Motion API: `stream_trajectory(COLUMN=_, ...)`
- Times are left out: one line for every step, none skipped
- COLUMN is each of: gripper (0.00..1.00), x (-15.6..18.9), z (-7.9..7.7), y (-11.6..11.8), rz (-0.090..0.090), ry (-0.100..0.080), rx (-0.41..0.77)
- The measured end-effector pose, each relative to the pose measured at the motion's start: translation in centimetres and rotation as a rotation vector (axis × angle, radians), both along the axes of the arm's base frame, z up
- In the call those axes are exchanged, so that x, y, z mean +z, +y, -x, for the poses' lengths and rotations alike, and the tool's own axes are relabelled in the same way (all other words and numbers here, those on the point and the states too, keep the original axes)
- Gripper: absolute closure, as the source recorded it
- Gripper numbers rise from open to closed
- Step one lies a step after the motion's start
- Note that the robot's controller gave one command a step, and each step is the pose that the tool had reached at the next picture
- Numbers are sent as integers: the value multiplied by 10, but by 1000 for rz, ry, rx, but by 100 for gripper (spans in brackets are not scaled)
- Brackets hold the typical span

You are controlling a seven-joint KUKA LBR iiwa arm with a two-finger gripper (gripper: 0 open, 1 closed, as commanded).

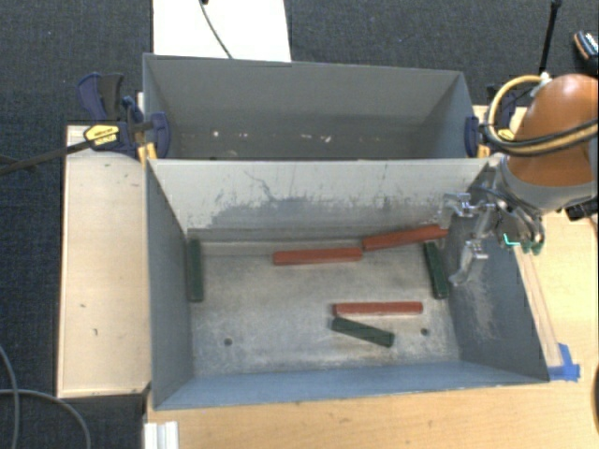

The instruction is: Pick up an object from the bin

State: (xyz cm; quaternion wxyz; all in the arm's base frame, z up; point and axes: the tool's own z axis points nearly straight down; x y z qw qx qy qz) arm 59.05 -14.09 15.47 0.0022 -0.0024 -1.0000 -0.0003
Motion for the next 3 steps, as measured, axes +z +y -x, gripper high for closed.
stream_trajectory(gripper=0, x=-85, z=24, y=32, rz=-1, ry=-5, rx=303)
stream_trajectory(gripper=100, x=-84, z=23, y=31, rz=1, ry=-8, rx=306)
stream_trajectory(gripper=0, x=-84, z=23, y=32, rz=1, ry=-8, rx=308)
